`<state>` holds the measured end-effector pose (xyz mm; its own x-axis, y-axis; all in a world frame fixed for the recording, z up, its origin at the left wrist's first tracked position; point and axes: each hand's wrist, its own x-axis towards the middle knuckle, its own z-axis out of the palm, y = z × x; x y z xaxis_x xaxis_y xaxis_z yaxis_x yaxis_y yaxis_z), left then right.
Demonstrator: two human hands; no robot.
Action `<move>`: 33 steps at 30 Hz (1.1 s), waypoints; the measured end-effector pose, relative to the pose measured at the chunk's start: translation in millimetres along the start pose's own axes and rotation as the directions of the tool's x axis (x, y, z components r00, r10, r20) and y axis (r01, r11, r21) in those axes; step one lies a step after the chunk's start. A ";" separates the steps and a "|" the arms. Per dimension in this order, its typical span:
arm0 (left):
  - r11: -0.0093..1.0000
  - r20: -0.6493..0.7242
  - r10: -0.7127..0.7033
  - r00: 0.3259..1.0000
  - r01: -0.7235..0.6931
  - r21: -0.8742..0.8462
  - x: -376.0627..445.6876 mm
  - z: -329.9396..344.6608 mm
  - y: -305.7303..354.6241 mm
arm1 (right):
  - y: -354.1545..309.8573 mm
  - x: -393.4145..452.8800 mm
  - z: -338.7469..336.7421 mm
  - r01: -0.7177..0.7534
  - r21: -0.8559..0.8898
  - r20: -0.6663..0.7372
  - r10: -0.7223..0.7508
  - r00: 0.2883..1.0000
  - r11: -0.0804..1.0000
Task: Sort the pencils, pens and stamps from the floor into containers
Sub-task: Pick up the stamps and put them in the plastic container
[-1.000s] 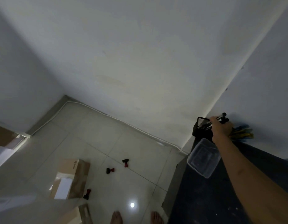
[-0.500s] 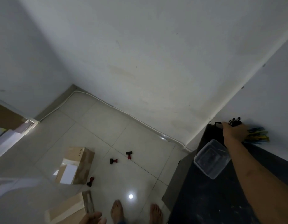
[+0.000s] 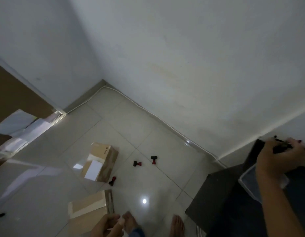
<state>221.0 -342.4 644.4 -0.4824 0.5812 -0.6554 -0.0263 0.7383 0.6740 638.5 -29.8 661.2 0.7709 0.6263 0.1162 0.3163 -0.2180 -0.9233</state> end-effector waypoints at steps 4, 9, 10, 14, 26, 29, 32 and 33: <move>0.995 0.104 -0.096 0.990 0.096 0.008 15.5 -21.1 21.9 | 3.8 -98.1 31.8 0.053 -0.065 0.211 -0.038 0.977 0.996; 0.952 0.121 -0.282 0.952 0.293 -0.083 94.4 -44.5 19.7 | 25.3 -209.3 76.1 -0.024 -0.062 0.414 0.047 0.909 0.998; 0.946 0.109 -0.299 0.948 0.309 -0.095 115.9 -45.4 12.9 | 33.7 -224.6 88.6 -0.048 -0.072 0.427 0.074 0.901 0.996; 0.923 0.033 -0.362 0.932 0.363 -0.127 212.6 -50.5 -31.7 | 87.8 -282.0 158.4 -0.138 -0.133 0.535 0.189 0.824 0.981; 0.650 -0.026 -0.626 0.779 0.504 -0.570 519.5 33.2 -269.0 | 382.8 -356.2 382.3 -0.154 -0.455 0.800 0.479 0.362 0.877; 0.700 -0.164 -0.608 0.777 0.427 -0.573 587.1 60.5 -328.8 | 448.9 -360.5 429.2 -0.010 -0.538 0.807 0.518 0.283 0.843; 0.853 -0.397 -0.473 0.787 0.295 -0.431 640.7 79.9 -381.8 | 474.1 -361.9 484.5 0.310 -0.543 0.840 0.495 0.223 0.781; 0.891 -0.476 -0.424 0.771 0.258 -0.374 655.8 89.8 -395.7 | 478.4 -361.8 500.8 0.414 -0.488 0.872 0.442 0.208 0.768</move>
<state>-6.3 -222.6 -82.7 -0.7775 -0.0279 -0.6283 -0.4758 0.6794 0.5586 234.0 14.2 -5.9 -0.1823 0.6867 -0.7037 0.8322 -0.2733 -0.4823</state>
